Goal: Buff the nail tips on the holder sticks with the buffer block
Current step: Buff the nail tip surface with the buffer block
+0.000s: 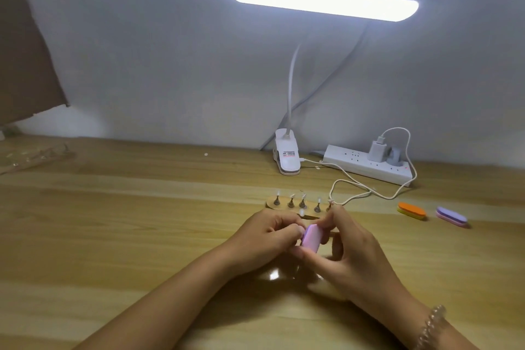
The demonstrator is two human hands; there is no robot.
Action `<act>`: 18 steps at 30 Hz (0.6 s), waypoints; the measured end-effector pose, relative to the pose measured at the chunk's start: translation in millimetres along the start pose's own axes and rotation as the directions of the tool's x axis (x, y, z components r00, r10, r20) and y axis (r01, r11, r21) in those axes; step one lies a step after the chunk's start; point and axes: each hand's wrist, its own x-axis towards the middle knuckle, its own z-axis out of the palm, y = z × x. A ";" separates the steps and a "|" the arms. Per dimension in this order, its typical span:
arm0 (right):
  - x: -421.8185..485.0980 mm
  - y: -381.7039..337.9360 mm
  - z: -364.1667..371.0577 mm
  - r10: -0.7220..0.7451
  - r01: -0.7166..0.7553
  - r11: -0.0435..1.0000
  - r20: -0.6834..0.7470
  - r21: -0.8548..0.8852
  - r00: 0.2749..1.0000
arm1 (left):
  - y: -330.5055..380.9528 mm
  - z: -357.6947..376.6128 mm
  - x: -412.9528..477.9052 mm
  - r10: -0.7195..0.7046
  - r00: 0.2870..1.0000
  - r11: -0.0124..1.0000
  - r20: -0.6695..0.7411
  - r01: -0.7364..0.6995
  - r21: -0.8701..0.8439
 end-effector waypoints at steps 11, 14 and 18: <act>-0.7 -3.8 -2.5 -0.003 -0.005 0.989 -0.055 -0.150 0.998 | -5.2 -1.1 4.2 0.003 1.000 0.994 -0.025 0.000 0.114; -4.0 -6.0 -0.1 -0.039 0.038 0.978 0.001 -0.205 0.999 | -5.7 -1.4 3.6 0.004 1.000 0.990 -0.007 -0.003 0.140; -2.1 -3.4 0.2 0.001 0.000 0.989 0.010 -0.146 1.000 | -5.8 -1.7 3.3 0.001 1.000 0.992 -0.016 0.001 0.126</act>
